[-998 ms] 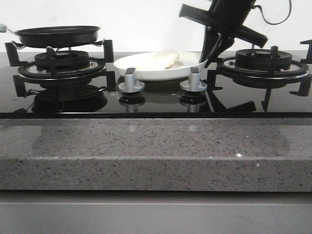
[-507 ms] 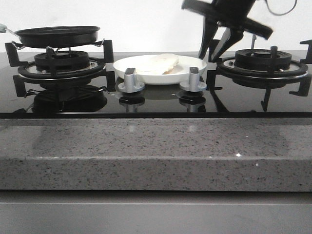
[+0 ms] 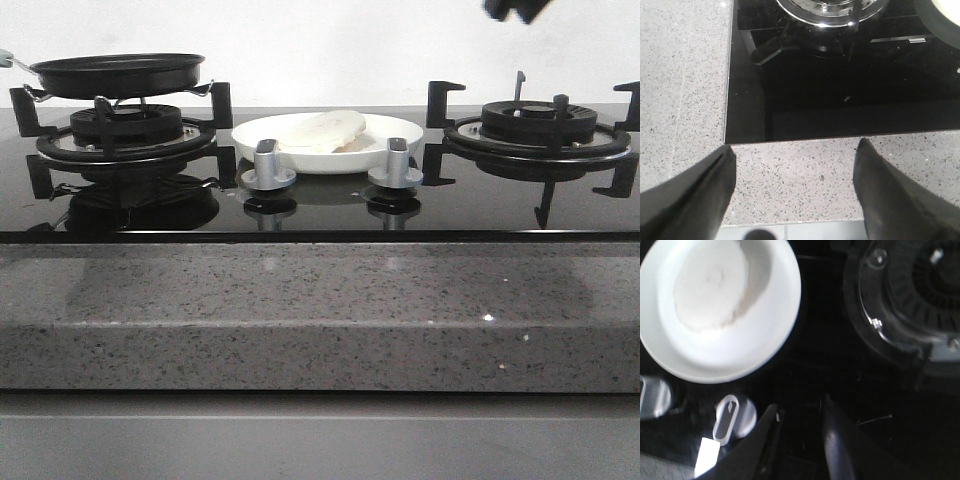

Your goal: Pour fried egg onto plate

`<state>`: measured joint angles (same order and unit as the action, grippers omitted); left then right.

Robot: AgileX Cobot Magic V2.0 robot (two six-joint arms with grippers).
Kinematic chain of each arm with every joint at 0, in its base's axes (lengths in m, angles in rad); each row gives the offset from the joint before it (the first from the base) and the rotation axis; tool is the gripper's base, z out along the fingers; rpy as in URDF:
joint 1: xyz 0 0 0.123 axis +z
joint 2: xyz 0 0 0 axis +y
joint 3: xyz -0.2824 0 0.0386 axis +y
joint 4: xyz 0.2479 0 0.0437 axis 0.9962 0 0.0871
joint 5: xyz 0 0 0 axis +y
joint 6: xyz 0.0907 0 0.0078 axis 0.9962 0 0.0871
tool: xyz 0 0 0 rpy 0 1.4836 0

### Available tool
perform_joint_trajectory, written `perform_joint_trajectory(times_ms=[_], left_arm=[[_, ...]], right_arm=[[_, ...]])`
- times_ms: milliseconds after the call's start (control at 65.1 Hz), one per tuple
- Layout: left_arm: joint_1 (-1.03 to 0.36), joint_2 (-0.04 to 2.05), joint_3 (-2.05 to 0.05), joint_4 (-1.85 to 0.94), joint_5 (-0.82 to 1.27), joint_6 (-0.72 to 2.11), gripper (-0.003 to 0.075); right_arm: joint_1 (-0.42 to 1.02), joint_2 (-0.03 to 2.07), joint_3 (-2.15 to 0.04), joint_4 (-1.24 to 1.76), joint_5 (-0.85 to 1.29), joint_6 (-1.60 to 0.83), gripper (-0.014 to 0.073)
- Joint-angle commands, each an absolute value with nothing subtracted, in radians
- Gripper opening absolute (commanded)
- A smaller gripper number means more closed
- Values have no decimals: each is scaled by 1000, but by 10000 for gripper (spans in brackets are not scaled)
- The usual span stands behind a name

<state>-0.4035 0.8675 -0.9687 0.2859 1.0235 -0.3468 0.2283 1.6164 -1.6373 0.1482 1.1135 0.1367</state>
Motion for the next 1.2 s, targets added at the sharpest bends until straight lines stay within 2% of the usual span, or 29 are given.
perform_joint_trajectory(times_ms=[0, 215, 491, 676, 937, 1060, 1183], left_arm=[[-411, 860, -993, 311, 967, -356, 492], [-411, 860, -993, 311, 967, -356, 492], [-411, 860, -993, 311, 967, -356, 492], [-411, 860, -993, 311, 961, -356, 492], [-411, 860, -993, 310, 960, -356, 489], [-411, 860, -993, 310, 959, -356, 406], [-411, 860, -993, 303, 959, -356, 227]], right_arm=[[229, 1442, -1508, 143, 987, 80, 236], [229, 1116, -1169, 142, 863, 23, 236], [229, 769, -856, 108, 840, -12, 236], [229, 596, -740, 106, 850, -12, 236], [229, 481, -647, 106, 911, -12, 232], [229, 468, -625, 106, 915, -12, 162], [229, 467, -615, 106, 913, -12, 23]])
